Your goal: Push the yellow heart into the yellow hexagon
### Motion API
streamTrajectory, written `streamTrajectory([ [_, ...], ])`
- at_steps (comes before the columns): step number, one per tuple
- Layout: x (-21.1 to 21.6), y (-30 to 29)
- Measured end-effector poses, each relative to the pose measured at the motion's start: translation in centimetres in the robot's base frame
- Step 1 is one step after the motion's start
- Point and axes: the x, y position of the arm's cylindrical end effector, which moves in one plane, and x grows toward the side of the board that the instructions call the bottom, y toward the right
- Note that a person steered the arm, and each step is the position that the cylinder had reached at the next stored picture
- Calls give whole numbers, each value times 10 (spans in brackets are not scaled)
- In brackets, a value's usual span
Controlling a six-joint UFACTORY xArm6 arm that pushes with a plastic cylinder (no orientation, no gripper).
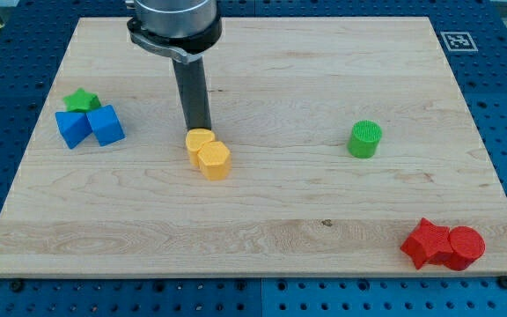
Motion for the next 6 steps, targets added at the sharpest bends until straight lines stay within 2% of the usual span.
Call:
streamTrajectory([
  [3,42,24],
  [4,44,44],
  [5,10,46],
  [6,-16,12],
])
